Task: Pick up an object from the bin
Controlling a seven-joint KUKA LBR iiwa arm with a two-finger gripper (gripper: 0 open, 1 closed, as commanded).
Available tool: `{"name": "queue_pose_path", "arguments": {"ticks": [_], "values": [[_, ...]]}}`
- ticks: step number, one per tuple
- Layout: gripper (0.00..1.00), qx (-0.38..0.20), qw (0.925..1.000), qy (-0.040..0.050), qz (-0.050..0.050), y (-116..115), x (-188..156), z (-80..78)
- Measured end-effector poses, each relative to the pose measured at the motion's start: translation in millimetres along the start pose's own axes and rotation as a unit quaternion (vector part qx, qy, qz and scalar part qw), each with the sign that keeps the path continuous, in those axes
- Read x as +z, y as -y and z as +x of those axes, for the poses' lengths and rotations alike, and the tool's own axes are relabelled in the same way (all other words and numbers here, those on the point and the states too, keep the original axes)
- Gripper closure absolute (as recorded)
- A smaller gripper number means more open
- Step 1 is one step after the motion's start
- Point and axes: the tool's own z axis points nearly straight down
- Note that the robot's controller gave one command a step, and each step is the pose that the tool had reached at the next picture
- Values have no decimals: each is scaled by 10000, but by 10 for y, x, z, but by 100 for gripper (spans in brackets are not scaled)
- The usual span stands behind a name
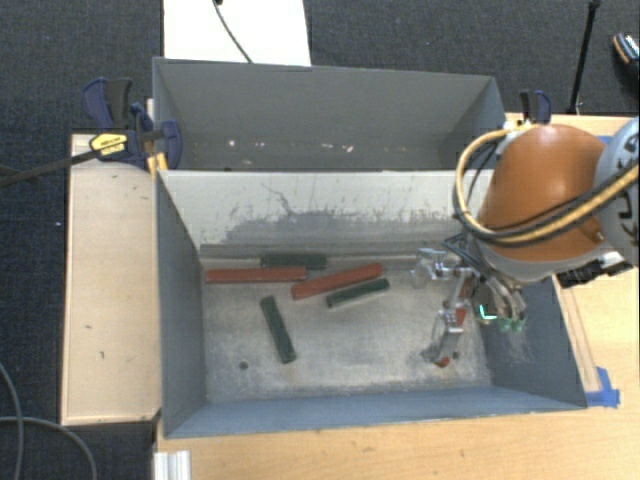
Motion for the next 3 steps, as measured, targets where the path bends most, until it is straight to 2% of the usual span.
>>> {"name": "queue_pose_path", "arguments": {"ticks": [1,2,3], "values": [[0,-747,9972,-14,0,28,945,197],[0,-282,9996,63,-11,-375,871,-644],[0,94,9999,38,-5,-433,1358,-993]]}}
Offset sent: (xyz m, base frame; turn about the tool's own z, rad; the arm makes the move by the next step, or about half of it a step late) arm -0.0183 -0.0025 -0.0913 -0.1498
